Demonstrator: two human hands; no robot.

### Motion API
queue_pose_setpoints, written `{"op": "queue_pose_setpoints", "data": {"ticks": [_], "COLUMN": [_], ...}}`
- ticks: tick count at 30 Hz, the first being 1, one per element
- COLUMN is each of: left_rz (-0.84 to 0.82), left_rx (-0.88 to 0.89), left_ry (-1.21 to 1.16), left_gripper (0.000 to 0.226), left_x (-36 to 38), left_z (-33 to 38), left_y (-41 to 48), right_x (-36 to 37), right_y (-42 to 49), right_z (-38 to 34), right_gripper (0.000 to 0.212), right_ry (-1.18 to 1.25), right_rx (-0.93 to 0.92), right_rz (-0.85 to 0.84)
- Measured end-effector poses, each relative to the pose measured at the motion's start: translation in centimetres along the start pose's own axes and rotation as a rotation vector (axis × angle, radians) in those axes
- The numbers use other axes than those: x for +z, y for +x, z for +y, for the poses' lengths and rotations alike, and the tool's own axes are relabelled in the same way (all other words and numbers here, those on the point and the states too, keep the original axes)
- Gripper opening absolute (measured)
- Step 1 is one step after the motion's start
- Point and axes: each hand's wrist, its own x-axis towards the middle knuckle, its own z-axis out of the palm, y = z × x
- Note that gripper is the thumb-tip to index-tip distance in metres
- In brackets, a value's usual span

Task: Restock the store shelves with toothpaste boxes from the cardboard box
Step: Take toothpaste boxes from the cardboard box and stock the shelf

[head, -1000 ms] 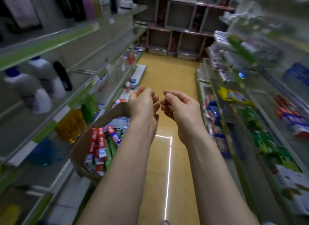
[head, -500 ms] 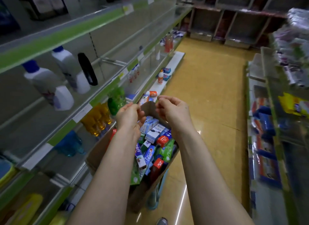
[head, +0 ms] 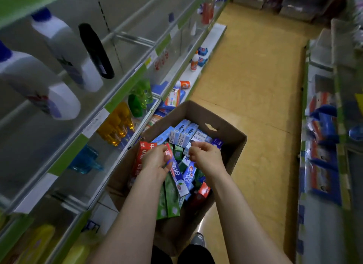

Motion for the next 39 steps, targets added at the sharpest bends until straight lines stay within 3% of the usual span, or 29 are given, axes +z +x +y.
{"op": "queue_pose_setpoints", "data": {"ticks": [9, 13, 18, 23, 26, 29, 34, 39], "left_rz": [-0.029, -0.046, -0.072, -0.077, -0.091, -0.122, -0.194, -0.265], "left_rx": [-0.155, -0.186, -0.212, -0.235, -0.254, -0.293, -0.309, -0.196], "left_ry": [0.06, 0.095, 0.119, 0.143, 0.188, 0.237, 0.187, 0.077], "left_gripper": [0.014, 0.011, 0.005, 0.003, 0.026, 0.053, 0.053, 0.042], "left_x": [-2.5, -3.2, -3.3, -3.1, -2.9, -2.3, -1.0, 0.6], "left_z": [-1.6, -1.9, -2.2, -2.0, -2.2, -2.6, -1.8, 1.0], "left_y": [6.6, 8.7, 10.4, 11.3, 11.6, 11.1, 9.8, 8.3], "right_x": [4.6, 5.6, 6.1, 6.5, 6.2, 5.2, 3.0, 0.5], "right_y": [3.3, 4.1, 4.3, 4.5, 4.0, 4.0, 3.8, 1.4], "right_z": [10.5, 14.2, 14.9, 15.0, 14.3, 12.2, 7.3, 2.9], "right_gripper": [0.056, 0.07, 0.066, 0.043, 0.036, 0.031, 0.015, 0.008], "right_ry": [-0.227, -0.376, -0.474, -0.532, -0.527, -0.393, -0.196, -0.018], "right_rx": [0.329, 0.389, 0.408, 0.345, 0.275, 0.167, 0.064, 0.054], "right_rz": [0.076, 0.128, 0.157, 0.164, 0.188, 0.236, 0.196, 0.195]}}
